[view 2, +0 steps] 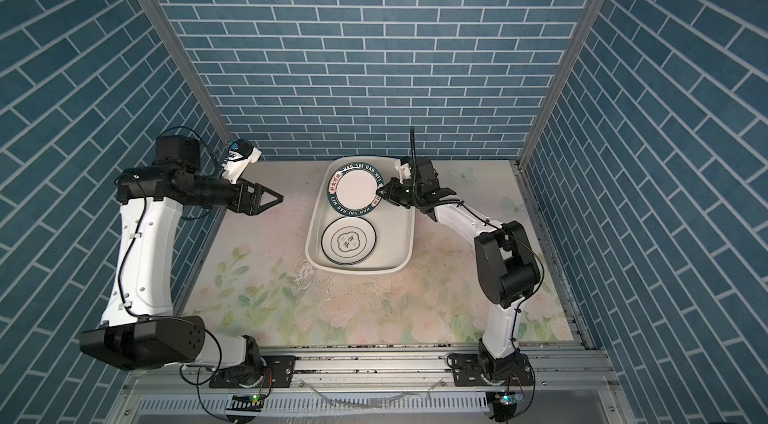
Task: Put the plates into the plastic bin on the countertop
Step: 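Open the left gripper and draw it back while the right gripper holds the plate, then lower the green-rimmed plate with the right gripper onto the green-rimmed stack in the bin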
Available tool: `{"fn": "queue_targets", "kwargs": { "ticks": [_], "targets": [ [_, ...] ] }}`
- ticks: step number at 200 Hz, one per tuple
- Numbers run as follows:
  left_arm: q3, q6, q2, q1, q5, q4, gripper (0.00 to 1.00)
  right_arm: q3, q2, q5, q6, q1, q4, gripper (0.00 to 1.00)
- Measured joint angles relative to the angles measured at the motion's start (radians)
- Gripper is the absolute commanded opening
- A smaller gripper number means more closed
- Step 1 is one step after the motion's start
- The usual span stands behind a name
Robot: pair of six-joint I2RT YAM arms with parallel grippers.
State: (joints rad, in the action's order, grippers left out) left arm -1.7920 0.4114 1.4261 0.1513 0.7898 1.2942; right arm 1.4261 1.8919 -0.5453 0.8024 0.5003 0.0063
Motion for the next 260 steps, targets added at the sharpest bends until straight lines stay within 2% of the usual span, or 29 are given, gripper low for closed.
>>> {"fn": "queue_targets", "kwargs": {
  "ticks": [49, 150, 204, 260],
  "targets": [
    [0.000, -0.024, -0.006, 0.000, 0.045, -0.035, 0.90, 0.148, 0.134, 0.034, -0.023, -0.008, -0.071, 0.00],
    [0.002, -0.114, -0.006, 0.000, 0.133, -0.111, 0.91, 0.327, 0.296, 0.138, -0.026, -0.008, -0.207, 0.00],
    [0.019, -0.137, -0.006, 0.000, 0.153, -0.126, 0.91, 0.403, 0.383, 0.145, -0.023, -0.008, -0.243, 0.00],
    [0.019, -0.153, -0.006, 0.000, 0.160, -0.137, 0.90, 0.430, 0.402, 0.138, -0.013, -0.008, -0.259, 0.03]
  ]
}}
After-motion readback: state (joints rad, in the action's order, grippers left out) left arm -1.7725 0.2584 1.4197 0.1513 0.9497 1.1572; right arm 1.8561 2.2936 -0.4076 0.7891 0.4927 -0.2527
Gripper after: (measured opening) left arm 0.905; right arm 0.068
